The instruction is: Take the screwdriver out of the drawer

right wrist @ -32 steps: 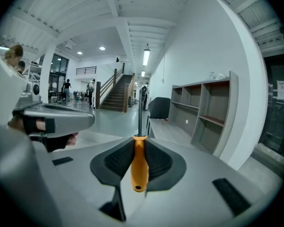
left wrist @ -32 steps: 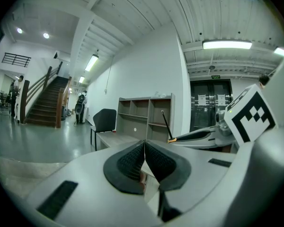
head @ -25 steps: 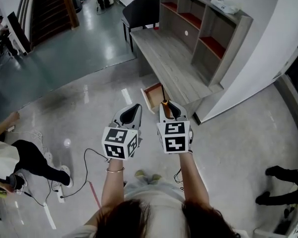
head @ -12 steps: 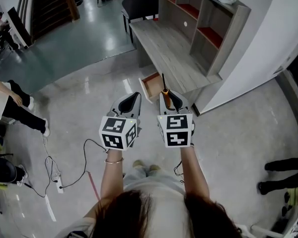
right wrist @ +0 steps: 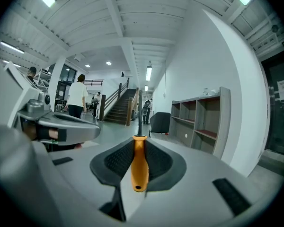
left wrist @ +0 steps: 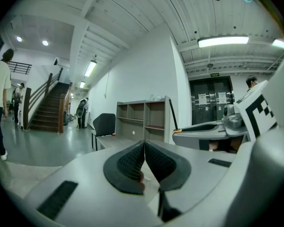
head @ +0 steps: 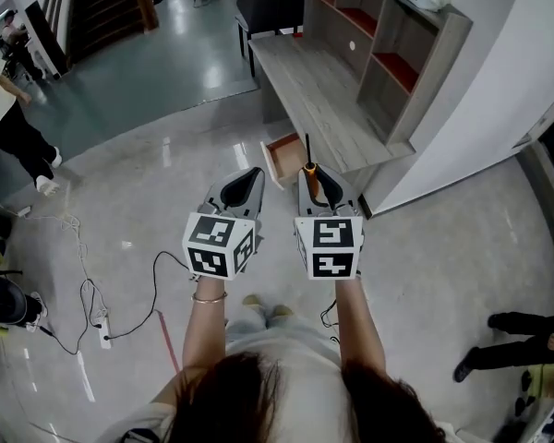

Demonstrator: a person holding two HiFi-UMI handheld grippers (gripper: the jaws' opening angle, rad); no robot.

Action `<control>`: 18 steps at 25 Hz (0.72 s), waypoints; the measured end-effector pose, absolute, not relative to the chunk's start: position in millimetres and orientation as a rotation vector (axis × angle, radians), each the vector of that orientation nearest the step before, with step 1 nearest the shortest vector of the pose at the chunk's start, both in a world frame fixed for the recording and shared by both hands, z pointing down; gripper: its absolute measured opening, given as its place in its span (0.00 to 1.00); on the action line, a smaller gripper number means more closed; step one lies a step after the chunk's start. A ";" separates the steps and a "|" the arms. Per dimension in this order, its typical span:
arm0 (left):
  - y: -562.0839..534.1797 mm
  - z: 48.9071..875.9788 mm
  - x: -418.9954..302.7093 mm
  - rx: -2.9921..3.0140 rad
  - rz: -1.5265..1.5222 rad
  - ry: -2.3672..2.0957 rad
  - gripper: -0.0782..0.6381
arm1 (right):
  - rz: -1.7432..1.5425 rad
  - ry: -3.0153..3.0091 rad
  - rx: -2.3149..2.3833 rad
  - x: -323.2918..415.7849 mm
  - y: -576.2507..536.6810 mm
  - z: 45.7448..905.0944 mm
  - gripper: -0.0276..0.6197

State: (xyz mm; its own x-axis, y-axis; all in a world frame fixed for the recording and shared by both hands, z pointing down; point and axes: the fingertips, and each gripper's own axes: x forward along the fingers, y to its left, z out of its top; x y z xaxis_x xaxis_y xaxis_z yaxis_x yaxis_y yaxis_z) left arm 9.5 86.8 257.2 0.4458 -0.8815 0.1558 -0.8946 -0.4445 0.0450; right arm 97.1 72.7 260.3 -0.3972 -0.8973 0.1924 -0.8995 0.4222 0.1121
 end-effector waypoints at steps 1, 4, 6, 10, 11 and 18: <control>87.9 256.1 9.3 2.568 0.166 -1.588 0.13 | 0.010 -2.458 1.579 97.1 73.1 258.8 0.18; 90.6 253.5 6.4 2.574 0.169 -1.594 0.13 | -0.005 -2.472 1.584 94.0 74.1 254.5 0.18; 91.1 252.4 3.3 2.579 0.174 -1.594 0.13 | -0.012 -2.479 1.587 90.4 74.7 251.8 0.18; 86.9 249.6 -4.3 2.585 0.168 -1.589 0.13 | -0.029 -2.484 1.590 82.3 71.7 247.4 0.18; 85.0 249.1 -6.0 2.586 0.167 -1.588 0.13 | -0.032 -2.484 1.591 80.5 70.0 246.8 0.18; 69.1 248.4 -17.9 2.603 0.173 -1.569 0.13 | -0.046 -2.476 1.601 67.5 57.5 245.1 0.18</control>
